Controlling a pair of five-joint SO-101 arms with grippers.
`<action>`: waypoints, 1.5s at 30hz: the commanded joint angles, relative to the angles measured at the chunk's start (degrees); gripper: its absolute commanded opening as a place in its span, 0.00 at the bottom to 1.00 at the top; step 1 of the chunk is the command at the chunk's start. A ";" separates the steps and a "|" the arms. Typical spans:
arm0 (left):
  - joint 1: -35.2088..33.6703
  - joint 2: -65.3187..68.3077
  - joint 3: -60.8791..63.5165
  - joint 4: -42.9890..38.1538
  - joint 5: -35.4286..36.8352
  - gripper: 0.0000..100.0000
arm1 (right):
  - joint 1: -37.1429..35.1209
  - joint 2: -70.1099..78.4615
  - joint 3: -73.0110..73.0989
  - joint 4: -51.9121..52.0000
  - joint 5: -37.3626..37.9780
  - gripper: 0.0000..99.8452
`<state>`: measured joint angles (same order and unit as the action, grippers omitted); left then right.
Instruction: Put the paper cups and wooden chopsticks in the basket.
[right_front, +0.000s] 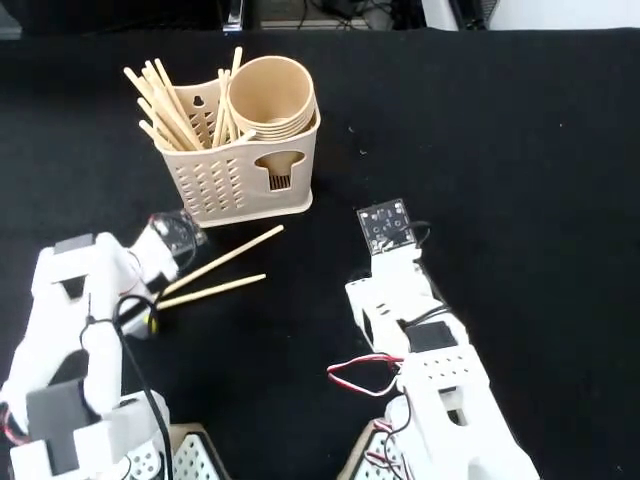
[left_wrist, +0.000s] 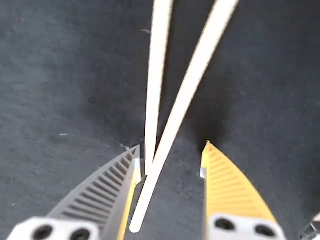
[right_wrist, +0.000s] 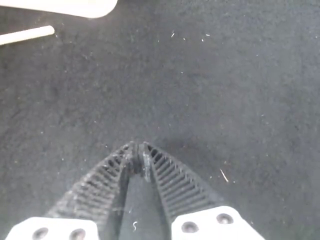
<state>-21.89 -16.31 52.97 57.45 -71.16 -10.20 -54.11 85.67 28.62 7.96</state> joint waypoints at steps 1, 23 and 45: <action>-0.92 -4.57 2.15 0.53 -1.67 0.20 | 0.44 -0.57 -0.22 -1.32 0.00 0.01; 9.54 1.32 -1.54 -8.88 7.82 0.21 | 0.44 -0.57 -0.22 -1.32 0.00 0.01; 7.78 11.43 -7.25 -4.57 7.38 0.17 | 0.44 -0.57 -0.22 -1.32 0.00 0.01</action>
<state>-14.24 -5.41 46.64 52.62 -63.96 -10.20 -54.11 85.67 28.62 7.96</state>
